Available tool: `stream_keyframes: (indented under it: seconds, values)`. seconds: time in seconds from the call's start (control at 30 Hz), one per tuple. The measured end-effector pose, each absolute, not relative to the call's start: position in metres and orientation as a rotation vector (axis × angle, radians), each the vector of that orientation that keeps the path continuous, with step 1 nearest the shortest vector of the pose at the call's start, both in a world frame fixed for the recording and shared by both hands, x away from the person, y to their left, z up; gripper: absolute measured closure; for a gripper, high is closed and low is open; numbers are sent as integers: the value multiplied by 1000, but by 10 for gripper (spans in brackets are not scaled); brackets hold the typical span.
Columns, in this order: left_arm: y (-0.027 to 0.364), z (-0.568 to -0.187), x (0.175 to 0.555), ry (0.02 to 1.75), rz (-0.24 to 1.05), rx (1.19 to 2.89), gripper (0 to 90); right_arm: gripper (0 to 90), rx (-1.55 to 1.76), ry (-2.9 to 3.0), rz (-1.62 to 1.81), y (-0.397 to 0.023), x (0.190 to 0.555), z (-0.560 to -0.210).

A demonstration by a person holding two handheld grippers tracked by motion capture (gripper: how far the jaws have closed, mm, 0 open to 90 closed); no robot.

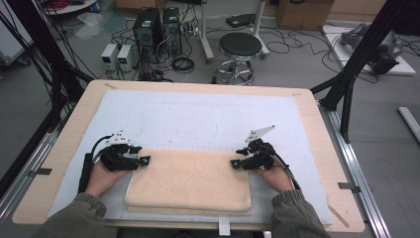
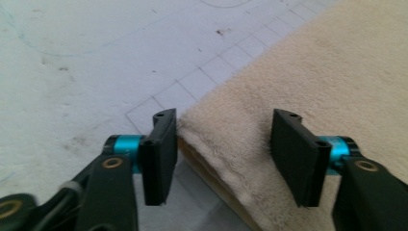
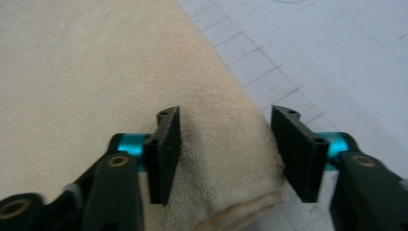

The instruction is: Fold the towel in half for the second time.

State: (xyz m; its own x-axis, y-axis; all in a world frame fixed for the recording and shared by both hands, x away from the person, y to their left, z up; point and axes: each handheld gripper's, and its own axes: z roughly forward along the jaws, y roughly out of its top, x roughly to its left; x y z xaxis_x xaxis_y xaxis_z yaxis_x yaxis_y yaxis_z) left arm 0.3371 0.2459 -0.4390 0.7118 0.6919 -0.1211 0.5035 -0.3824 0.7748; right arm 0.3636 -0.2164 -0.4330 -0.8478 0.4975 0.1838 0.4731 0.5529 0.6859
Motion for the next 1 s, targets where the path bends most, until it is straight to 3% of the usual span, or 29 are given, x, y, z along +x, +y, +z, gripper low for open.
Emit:
stream_keyframes:
  seconds: [0.07,0.17,0.27,0.57,0.77,0.83,0.9,1.0]
  values:
    - [247,-440,336,888,249,2062,569,585,859,2750,1202,-216,362,-432]
    - [246,-440,334,884,231,2053,656,720,824,2765,1200,-215,360,-431]
    - [244,-437,333,870,264,2058,760,772,761,2773,1168,-212,357,-427]
    - [232,-397,369,933,520,1941,796,786,777,2609,1166,-212,389,-389]
    - [225,-373,415,997,599,1888,780,758,831,2472,1177,-211,436,-363]
    - [222,-376,426,1025,627,1922,652,612,892,2423,1136,-211,450,-362]
    - [222,-380,429,1041,601,1938,534,534,983,2406,1136,-212,460,-365]
    - [226,-387,425,1014,543,1951,476,463,986,2439,1145,-212,459,-373]
